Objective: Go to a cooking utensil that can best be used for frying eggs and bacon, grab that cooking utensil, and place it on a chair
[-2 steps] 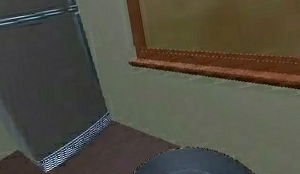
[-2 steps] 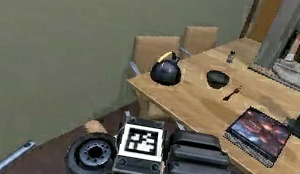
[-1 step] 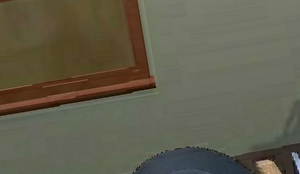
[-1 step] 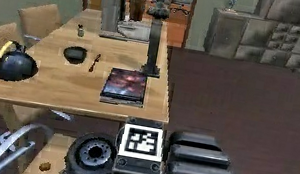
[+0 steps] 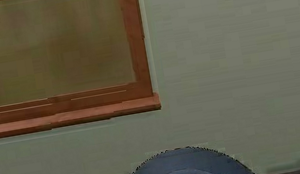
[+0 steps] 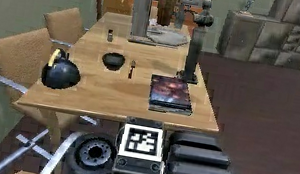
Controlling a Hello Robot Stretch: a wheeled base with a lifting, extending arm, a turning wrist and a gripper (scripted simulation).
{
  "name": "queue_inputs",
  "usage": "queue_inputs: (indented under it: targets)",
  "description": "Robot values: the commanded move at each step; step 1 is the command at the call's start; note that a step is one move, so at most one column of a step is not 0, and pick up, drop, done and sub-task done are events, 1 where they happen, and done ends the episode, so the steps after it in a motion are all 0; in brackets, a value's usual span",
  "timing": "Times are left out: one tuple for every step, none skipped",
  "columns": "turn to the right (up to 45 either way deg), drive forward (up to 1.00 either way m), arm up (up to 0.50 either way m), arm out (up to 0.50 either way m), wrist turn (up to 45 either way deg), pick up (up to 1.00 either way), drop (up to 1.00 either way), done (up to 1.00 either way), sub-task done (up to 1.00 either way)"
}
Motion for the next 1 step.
queue_inputs:
  targets:
    - [9.0,0.00,0.00,0.00,0.0,0.00,0.00,0.00,0.00]
